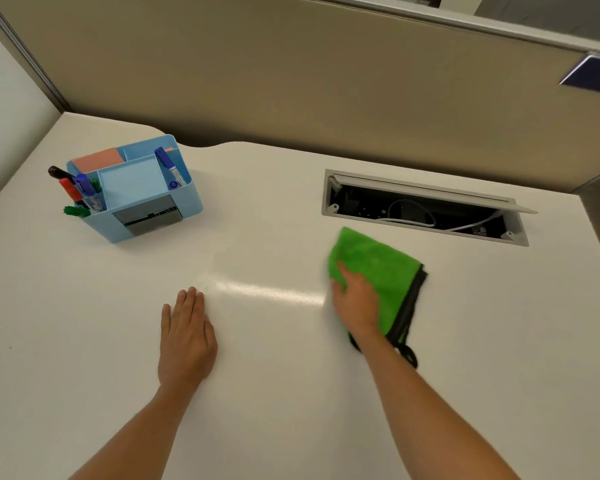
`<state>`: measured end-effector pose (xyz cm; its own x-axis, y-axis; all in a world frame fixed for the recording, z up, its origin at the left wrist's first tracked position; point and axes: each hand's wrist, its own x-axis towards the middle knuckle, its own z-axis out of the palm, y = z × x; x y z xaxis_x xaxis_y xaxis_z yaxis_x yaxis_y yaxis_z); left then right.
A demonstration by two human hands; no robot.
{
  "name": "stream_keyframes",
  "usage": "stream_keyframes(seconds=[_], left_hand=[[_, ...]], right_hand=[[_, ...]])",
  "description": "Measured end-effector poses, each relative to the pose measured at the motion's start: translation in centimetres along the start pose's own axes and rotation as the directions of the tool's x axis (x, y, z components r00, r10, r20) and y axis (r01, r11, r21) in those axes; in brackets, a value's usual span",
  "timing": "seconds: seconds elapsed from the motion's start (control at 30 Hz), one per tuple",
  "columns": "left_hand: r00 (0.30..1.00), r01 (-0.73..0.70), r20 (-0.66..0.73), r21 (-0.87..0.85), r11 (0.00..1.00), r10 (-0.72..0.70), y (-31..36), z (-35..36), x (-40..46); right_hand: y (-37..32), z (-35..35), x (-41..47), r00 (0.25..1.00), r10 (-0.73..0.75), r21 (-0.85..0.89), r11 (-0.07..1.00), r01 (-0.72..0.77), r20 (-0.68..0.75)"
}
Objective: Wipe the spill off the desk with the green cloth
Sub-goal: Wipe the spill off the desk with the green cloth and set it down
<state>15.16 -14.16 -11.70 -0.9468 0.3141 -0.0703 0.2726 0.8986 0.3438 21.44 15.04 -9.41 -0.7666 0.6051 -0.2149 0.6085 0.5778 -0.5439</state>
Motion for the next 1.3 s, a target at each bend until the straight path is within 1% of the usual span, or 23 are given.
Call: stream_keyframes(seconds=[0.13,0.27,0.33,0.4,0.43,0.47,0.5,0.57,0.63,0.67,0.7,0.73,0.8,0.9,0.97,1.1,1.23,1.3], left_hand=[[1.0,-0.001,-0.004,-0.017,1.0,0.001,0.2,-0.2,-0.2],[0.994,-0.058,-0.097,-0.016,0.998,0.056,0.6,-0.7,-0.7],[0.985,-0.077,-0.158,-0.024,0.997,0.072,1.2,-0.9,-1.1],[0.971,-0.101,-0.226,-0.07,0.992,0.082,2.8,-1.0,-1.3],[0.959,-0.12,-0.267,-0.096,0.988,0.091,4.0,-1.1,-1.2],[0.947,-0.138,-0.308,-0.122,0.983,0.095,5.5,-1.1,-1.1],[0.938,-0.148,-0.336,-0.154,0.977,0.089,7.1,-1.2,-0.8],[0.941,-0.148,-0.33,-0.198,0.969,0.077,10.5,-1.2,-0.3],[0.961,-0.164,-0.248,-0.168,0.972,0.119,13.7,-0.6,-0.2],[0.973,-0.173,-0.179,-0.135,0.976,0.147,15.1,-0.1,-0.3],[0.982,-0.175,-0.096,-0.097,0.98,0.165,16.3,0.5,-0.5],[0.985,-0.171,-0.013,-0.059,0.983,0.171,17.4,1.3,-0.6],[0.982,-0.151,0.115,0.003,0.989,0.149,19.0,3.0,-1.0],[0.966,-0.145,0.229,0.107,0.984,0.117,19.8,4.9,-1.2],[0.963,-0.15,0.247,0.152,0.977,0.11,19.6,5.5,-1.3],[0.965,-0.184,0.214,0.15,0.971,0.15,18.4,5.6,-0.6],[0.964,-0.217,0.195,0.17,0.961,0.183,14.9,4.7,1.6],[0.97,-0.204,0.168,0.169,0.964,0.176,12.5,3.8,3.1]], right_hand=[[-4.3,3.8,-4.4,0.975,-0.149,-0.056,0.986,0.16,0.164],[-6.1,5.6,-7.7,0.921,-0.263,-0.076,0.952,0.295,0.286],[-6.1,5.3,-8.2,0.903,-0.262,-0.063,0.952,0.3,0.34],[-5.6,4.4,-8.1,0.887,-0.256,-0.005,0.96,0.28,0.385],[-5.1,3.7,-7.9,0.885,-0.265,0.03,0.961,0.275,0.383],[-4.3,3.0,-7.6,0.895,-0.278,0.056,0.96,0.276,0.35],[-3.4,2.1,-7.2,0.917,-0.287,0.065,0.958,0.28,0.278],[-0.5,0.2,-6.2,0.955,-0.295,0.013,0.956,0.295,0.031],[3.1,-1.5,-4.9,0.94,-0.264,-0.104,0.964,0.247,-0.215],[5.0,-2.3,-4.5,0.93,-0.229,-0.15,0.97,0.192,-0.287],[6.9,-2.9,-4.3,0.928,-0.193,-0.193,0.972,0.136,-0.318],[8.7,-3.4,-4.4,0.93,-0.171,-0.242,0.966,0.093,-0.325],[11.6,-3.6,-4.8,0.928,-0.189,-0.34,0.937,0.073,-0.322],[13.3,-3.3,-5.4,0.929,-0.21,-0.391,0.917,0.079,-0.305],[13.2,-3.3,-5.4,0.936,-0.189,-0.377,0.924,0.067,-0.297],[13.0,-3.5,-5.4,0.951,-0.165,-0.356,0.932,0.064,-0.263],[13.0,-3.5,-5.4,0.948,-0.157,-0.335,0.94,0.058,-0.276],[12.9,-3.4,-5.4,0.944,-0.163,-0.335,0.94,0.061,-0.286]])
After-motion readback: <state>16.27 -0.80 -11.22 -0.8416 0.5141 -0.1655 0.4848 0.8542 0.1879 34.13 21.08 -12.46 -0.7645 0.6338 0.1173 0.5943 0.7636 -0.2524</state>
